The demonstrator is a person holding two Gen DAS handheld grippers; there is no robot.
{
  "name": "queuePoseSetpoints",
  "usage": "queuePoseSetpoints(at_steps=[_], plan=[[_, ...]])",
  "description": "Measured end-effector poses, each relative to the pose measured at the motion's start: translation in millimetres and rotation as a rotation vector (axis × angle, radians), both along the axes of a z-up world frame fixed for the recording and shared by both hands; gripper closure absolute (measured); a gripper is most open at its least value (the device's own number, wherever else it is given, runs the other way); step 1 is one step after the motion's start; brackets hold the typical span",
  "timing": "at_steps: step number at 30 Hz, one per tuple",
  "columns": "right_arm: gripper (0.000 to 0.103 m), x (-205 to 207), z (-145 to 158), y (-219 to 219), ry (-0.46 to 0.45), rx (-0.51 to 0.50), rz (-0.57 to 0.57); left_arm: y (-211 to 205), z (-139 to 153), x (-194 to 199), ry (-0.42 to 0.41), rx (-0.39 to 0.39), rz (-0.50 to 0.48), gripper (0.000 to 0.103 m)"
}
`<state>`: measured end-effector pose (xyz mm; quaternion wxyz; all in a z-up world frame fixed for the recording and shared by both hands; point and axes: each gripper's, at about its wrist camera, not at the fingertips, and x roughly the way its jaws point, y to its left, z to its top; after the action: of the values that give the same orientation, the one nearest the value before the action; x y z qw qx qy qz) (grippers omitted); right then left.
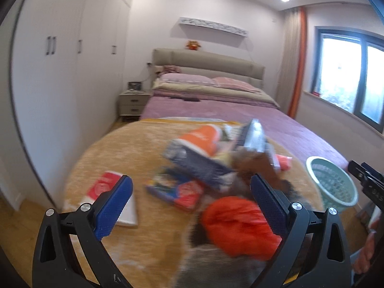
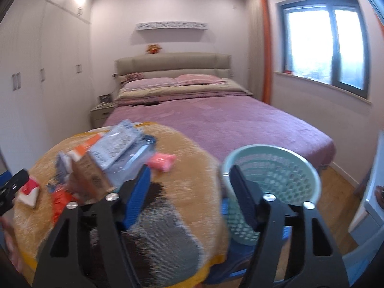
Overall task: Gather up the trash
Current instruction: 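Grasp the red-and-white paper cup with the left tool while the right tool grasps the orange bag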
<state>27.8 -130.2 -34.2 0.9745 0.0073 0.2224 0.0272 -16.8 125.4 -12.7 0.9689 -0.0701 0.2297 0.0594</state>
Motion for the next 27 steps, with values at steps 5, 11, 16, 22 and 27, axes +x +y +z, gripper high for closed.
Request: queuePoseSetpoints(at_steps=[5, 11, 16, 22, 27], plan=[[0.064, 2.7, -6.6, 36.7, 0.045, 0.016, 0.129, 60.1, -7.6, -6.5, 0.031, -0.031, 0.084, 0.008], [0.064, 11.8, -22.1, 78.6, 0.113, 0.003, 0.236, 115.3, -29.8, 0.3, 0.108, -0.086, 0.137, 0.009], [0.063, 15.8, -39.0, 107.6, 0.164, -0.013, 0.319, 137.7, -47.0, 15.4, 0.161, -0.141, 0.125, 0.010], [0.048, 22.3, -60.0, 129.7, 0.224, -0.027, 0.376, 143.8, -71.5, 33.3, 0.234, -0.144, 0.106, 0.014], [0.032, 28.3, -68.2, 139.2, 0.249, -0.001, 0.403, 138.4, -73.7, 38.6, 0.236, -0.189, 0.079, 0.015]])
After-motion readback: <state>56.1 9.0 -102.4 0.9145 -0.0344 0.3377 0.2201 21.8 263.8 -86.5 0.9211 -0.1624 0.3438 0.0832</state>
